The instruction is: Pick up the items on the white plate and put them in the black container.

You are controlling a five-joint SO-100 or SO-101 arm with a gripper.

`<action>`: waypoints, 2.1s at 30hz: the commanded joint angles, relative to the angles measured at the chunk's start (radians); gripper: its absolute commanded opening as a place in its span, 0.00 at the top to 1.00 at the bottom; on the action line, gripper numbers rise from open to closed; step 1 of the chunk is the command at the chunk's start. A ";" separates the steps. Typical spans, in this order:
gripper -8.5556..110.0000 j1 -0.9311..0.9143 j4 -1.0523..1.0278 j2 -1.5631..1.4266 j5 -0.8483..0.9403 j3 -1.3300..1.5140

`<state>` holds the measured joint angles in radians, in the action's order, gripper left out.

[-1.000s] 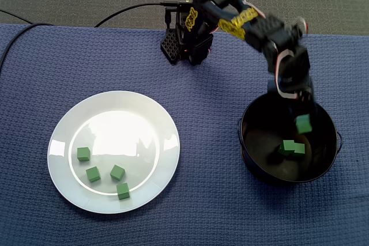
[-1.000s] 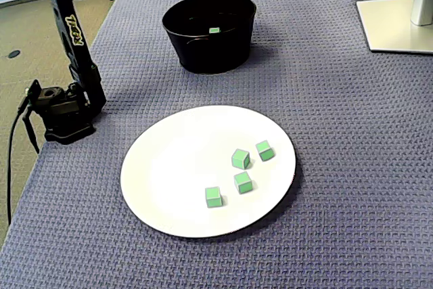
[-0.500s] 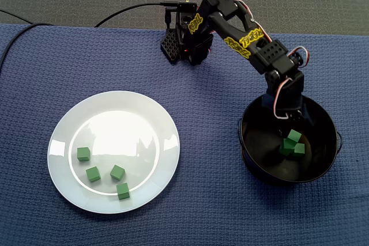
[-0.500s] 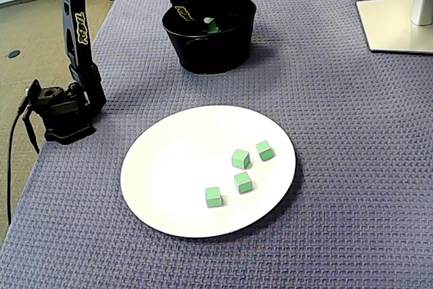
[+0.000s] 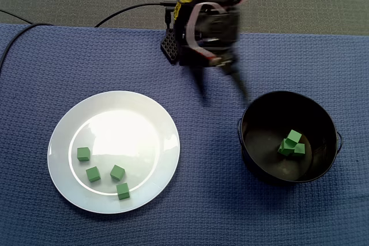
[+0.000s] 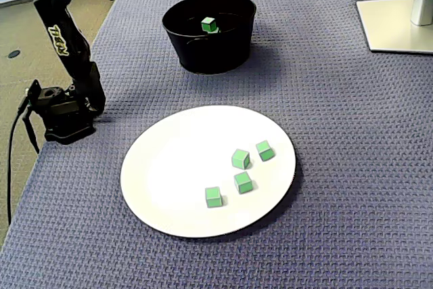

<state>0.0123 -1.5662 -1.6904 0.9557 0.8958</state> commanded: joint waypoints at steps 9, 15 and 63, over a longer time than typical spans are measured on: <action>0.68 -0.489 0.491 0.204 0.541 0.402; 0.67 -0.522 0.617 0.288 0.603 0.508; 0.72 -0.499 1.181 0.512 0.532 0.749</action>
<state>-0.4955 -0.4111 -1.1612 1.5002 1.6383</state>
